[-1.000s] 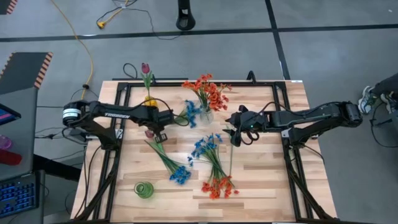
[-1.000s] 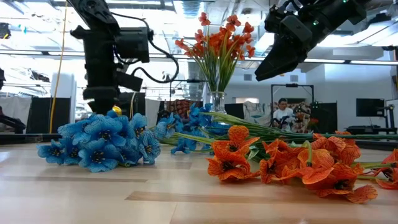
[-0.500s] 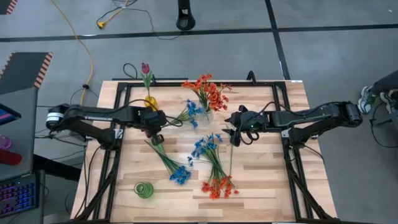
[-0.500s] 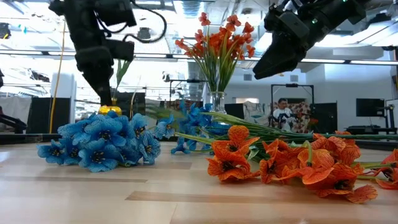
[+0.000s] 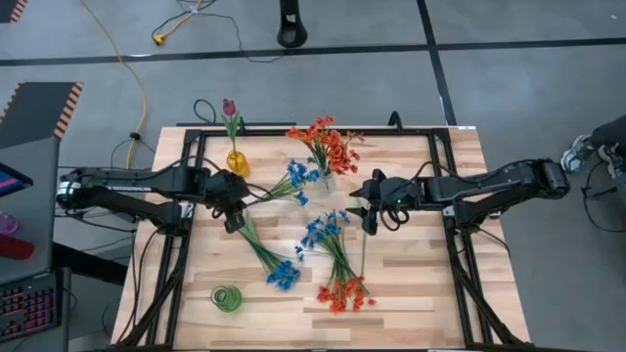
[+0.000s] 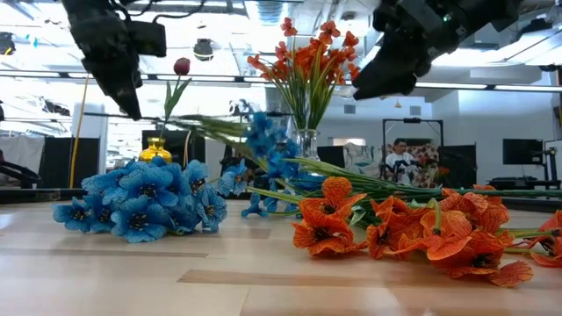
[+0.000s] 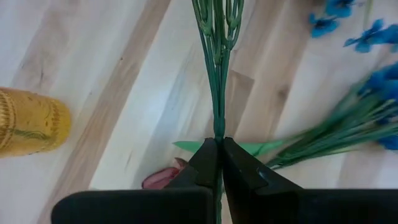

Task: Sort flowers into vase by color
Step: Put the top blue flowers into the green vase

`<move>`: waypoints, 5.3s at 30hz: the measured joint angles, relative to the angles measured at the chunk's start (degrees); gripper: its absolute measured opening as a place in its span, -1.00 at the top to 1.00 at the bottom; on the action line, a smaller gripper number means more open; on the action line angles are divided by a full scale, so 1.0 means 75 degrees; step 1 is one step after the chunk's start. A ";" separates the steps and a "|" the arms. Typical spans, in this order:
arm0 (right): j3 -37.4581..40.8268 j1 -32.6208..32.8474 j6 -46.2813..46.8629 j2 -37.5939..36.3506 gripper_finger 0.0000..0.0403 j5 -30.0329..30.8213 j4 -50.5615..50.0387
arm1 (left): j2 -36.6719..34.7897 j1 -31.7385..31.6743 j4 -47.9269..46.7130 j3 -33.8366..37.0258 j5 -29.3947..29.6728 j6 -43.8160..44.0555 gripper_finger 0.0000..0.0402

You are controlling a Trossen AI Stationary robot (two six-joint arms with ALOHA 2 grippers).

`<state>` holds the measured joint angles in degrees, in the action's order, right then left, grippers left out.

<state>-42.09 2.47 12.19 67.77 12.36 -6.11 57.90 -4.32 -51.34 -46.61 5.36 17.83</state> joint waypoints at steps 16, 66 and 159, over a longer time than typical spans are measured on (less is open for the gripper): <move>0.0000 0.1018 0.0373 0.0329 -0.24 -0.0061 0.1471 | -0.1497 0.1152 -0.0034 -0.0001 -0.0078 0.0757 1.00; -0.3264 0.1463 -0.2494 0.5628 -0.24 -0.0035 0.9313 | -0.0589 0.3520 0.4348 -0.0006 0.1609 -0.1102 1.00; -0.3311 0.1569 -0.1421 0.4969 -0.37 -0.0057 0.5392 | -0.0280 0.3973 0.4536 -0.0003 0.2303 -0.0641 1.00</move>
<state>-66.92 14.24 1.53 105.03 11.94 34.33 55.80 25.48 -17.32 -46.63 22.63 13.02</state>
